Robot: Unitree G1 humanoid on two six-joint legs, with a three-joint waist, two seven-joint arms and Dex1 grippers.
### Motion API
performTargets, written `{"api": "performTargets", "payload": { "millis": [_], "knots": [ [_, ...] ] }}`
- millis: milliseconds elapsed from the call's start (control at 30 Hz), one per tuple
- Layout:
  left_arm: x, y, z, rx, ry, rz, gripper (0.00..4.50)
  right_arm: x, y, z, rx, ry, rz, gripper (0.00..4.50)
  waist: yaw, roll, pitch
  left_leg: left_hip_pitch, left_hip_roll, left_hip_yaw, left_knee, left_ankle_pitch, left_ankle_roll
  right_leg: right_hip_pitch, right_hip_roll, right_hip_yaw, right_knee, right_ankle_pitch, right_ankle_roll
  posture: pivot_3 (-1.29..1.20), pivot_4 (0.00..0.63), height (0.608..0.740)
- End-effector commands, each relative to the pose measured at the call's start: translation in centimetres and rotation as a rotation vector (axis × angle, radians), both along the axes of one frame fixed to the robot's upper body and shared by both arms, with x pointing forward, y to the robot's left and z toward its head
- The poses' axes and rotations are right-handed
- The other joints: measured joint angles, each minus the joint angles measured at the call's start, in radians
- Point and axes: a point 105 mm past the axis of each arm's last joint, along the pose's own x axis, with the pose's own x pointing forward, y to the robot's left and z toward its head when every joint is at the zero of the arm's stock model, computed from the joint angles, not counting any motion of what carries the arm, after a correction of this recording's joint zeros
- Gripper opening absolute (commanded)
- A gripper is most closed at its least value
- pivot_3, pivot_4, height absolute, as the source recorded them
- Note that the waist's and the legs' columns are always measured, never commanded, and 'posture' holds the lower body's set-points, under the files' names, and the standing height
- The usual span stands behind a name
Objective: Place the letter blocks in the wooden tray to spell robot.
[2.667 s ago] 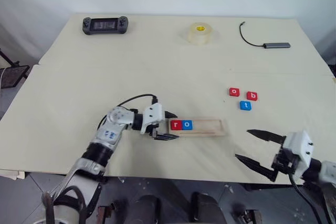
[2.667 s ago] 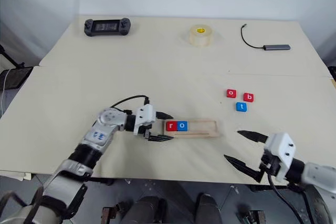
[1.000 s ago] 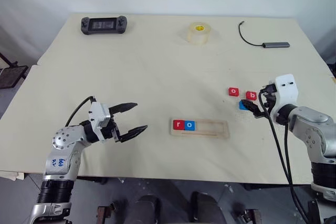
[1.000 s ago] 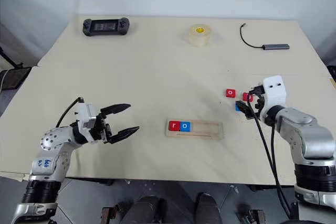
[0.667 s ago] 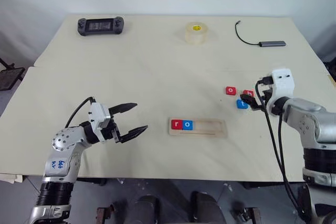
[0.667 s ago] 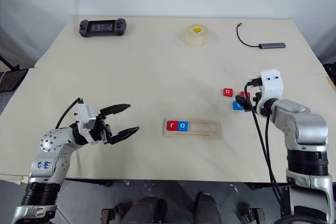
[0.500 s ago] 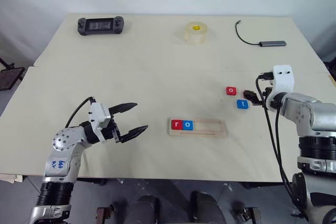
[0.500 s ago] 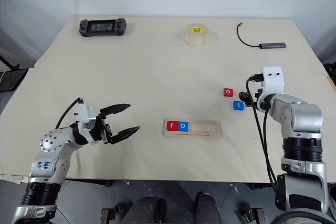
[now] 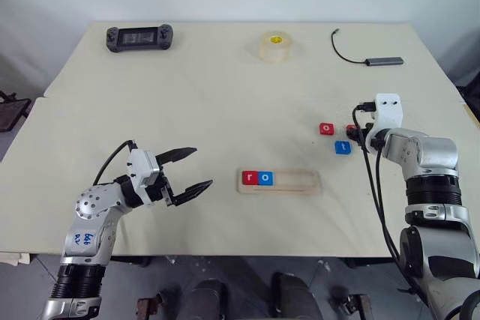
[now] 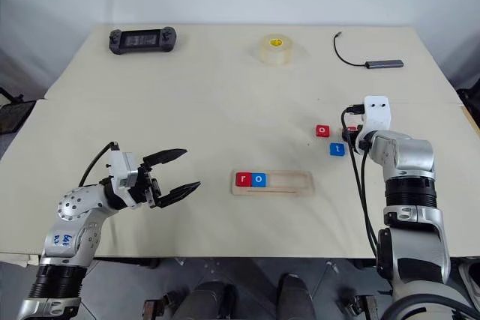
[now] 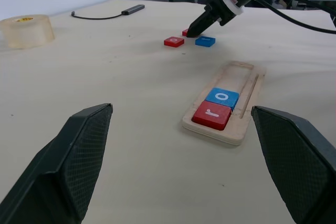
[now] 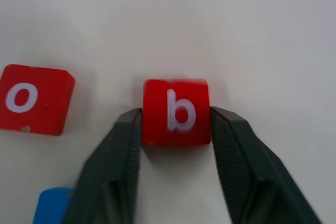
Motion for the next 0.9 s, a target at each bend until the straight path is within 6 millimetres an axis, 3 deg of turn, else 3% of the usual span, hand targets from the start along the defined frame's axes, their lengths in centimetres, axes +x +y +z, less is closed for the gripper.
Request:
{"api": "performTargets", "payload": {
  "millis": [33,133,300,433,567,733,800,900],
  "knots": [
    [-0.1,-0.4,1.0,0.001,-0.053,-0.017,4.5,-0.1,-0.5,1.1,-0.044,-0.047,-0.01,1.47,0.0,0.0,0.0,0.0,0.0,0.0,0.0,0.0,0.0,0.0,0.0,0.0,0.0,0.0,0.0,0.0,0.15,0.74],
    [0.0,-0.7,1.0,0.001,-0.055,-0.03,4.5,-0.7,-0.5,2.3,-0.06,-0.071,0.004,1.47,0.002,0.0,0.0,0.0,0.0,0.0,0.0,0.0,0.0,0.0,0.0,0.0,0.0,0.0,0.0,0.0,0.15,0.74],
    [0.2,-1.3,0.8,-0.001,-0.032,-0.081,4.5,-4.8,0.0,3.9,-0.05,-0.078,0.032,1.47,0.004,0.001,0.0,-0.002,0.0,-0.001,-0.001,0.0,0.0,-0.003,0.0,0.0,0.0,0.0,0.0,0.0,0.15,0.74],
    [0.0,-2.1,0.4,0.009,-0.007,-0.147,4.5,-8.2,1.0,2.6,0.042,-0.039,0.016,1.47,0.006,0.001,0.0,-0.003,0.0,-0.001,-0.001,0.0,0.0,-0.003,0.0,-0.001,0.0,0.0,0.0,0.0,0.15,0.74],
    [0.8,-2.4,0.6,0.01,-0.015,-0.156,4.5,-11.4,3.5,0.2,0.086,-0.001,0.023,1.47,0.006,0.001,0.0,-0.003,0.0,-0.001,-0.001,0.0,0.0,-0.003,0.0,0.0,0.0,0.0,0.0,0.0,0.15,0.74],
    [1.1,-2.4,0.7,0.015,-0.02,-0.169,4.5,-13.6,6.0,-2.3,0.113,0.044,0.016,1.47,0.003,0.001,0.0,-0.002,-0.001,0.0,-0.001,0.0,0.0,-0.005,0.0,0.002,0.003,0.0,0.0,0.0,0.15,0.74],
    [1.1,-2.4,0.8,0.017,-0.022,-0.172,4.5,-13.8,6.1,-2.7,0.099,0.046,-0.009,1.47,0.003,0.001,0.0,-0.002,-0.001,0.0,-0.001,0.0,0.0,-0.006,0.0,0.003,0.004,0.0,0.0,0.0,0.15,0.74],
    [1.1,-2.3,0.9,0.02,-0.026,-0.173,4.5,-13.5,5.8,-2.4,0.066,0.036,0.008,2.41,0.003,0.001,0.0,-0.002,-0.002,0.0,-0.001,0.0,0.0,-0.006,0.0,0.003,0.005,0.0,0.0,0.0,0.15,0.74]
  ]
}}
